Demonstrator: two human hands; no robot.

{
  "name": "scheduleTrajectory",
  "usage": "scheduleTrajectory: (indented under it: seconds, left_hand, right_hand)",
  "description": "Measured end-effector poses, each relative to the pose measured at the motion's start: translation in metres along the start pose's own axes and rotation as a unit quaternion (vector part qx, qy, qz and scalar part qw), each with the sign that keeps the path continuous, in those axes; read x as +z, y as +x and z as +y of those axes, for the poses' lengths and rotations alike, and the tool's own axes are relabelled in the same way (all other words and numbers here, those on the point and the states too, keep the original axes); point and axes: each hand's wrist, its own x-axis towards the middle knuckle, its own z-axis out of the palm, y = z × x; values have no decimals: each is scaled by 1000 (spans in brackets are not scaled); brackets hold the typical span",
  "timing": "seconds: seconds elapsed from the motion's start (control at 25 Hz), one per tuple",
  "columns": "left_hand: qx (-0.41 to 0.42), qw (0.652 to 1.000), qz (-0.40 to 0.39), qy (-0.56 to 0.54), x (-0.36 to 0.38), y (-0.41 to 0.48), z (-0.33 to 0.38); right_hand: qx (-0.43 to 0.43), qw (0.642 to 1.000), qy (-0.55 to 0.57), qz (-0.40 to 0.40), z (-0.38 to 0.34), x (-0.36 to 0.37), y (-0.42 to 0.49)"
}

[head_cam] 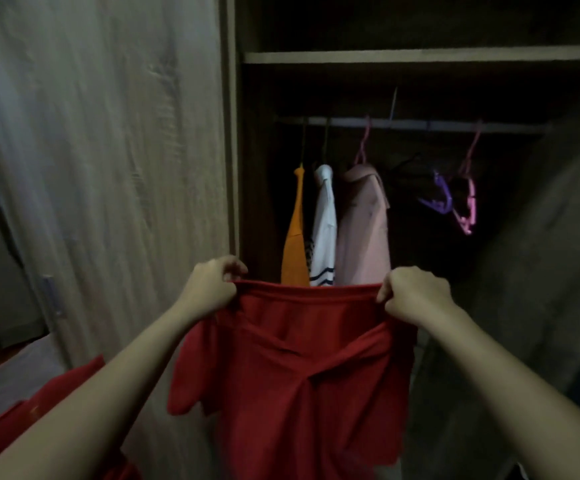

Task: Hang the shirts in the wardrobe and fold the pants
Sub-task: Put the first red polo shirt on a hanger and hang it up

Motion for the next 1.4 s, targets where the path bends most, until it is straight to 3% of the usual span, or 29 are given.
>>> scheduleTrajectory:
  seconds: [0.12, 0.2, 0.28, 0.36, 0.52, 0.68, 0.84, 1.08, 1.2, 1.4]
  left_hand:
    - [-13, 993, -17, -119, 11, 6, 18]
    - [31, 973, -70, -220, 11, 12, 34]
    - [78, 960, -160, -217, 14, 12, 43]
    - [79, 956, -184, -214, 19, 16, 53]
    - [51, 932, -182, -309, 16, 27, 83]
    - [37, 876, -313, -366, 29, 32, 117]
    - [66, 938, -188, -285, 63, 48, 180]
    - [65, 958, -47, -275, 121, 93, 259]
    - [77, 977, -14, -199, 152, 129, 294]
    - [-57, 979, 3, -197, 195, 178, 317]
  right_hand:
    - [14, 996, 84, 37, 29, -1, -4]
    - [2, 991, 106, 79, 50, -5, -3]
    - [-41, 994, 100, 30, 69, -4, -2]
    - [-69, 992, 110, -1, 90, -5, -3]
    - [-164, 973, 152, 54, 109, -37, 5]
    - [-244, 964, 89, 53, 113, -70, 20]
    - [-281, 957, 49, 47, 104, -85, 29]
    - [-293, 954, -55, 35, 132, -82, 39]
    - [-284, 955, -84, 22, 154, -85, 41]
    - [-284, 945, -163, 12, 188, -85, 40]
